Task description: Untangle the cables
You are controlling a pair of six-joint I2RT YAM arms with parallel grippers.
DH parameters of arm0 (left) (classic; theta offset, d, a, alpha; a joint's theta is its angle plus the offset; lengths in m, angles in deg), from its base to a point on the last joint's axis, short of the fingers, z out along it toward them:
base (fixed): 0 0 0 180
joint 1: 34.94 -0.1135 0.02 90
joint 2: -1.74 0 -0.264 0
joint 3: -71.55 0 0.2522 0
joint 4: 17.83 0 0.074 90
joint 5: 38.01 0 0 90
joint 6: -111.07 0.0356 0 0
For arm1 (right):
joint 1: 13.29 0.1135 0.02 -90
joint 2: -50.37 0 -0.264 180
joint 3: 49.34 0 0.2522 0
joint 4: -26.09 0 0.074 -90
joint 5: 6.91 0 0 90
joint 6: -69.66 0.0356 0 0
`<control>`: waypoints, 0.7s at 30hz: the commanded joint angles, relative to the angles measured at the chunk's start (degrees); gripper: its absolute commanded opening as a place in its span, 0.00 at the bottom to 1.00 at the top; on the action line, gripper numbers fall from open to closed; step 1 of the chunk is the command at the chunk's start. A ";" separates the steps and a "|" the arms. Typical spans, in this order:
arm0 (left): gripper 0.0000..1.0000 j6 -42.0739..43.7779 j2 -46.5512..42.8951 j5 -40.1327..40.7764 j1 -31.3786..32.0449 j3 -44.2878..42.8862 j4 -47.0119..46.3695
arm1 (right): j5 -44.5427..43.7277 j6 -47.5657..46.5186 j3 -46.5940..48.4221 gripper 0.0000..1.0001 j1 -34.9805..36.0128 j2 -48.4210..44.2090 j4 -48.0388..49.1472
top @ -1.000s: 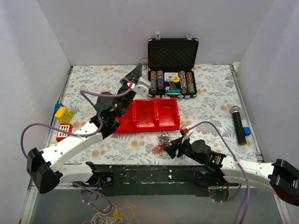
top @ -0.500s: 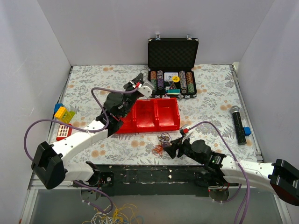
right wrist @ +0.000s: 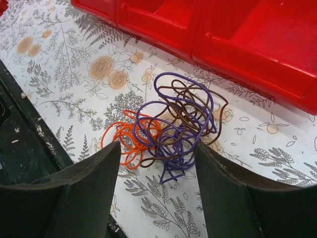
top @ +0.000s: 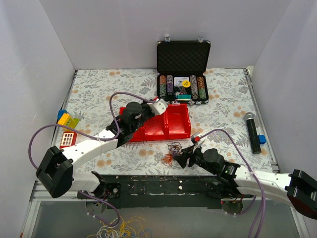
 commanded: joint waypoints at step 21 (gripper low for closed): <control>0.39 -1.70 8.45 -3.90 0.17 -4.21 7.42 | -2.20 -0.39 1.78 0.69 0.14 -1.84 -2.97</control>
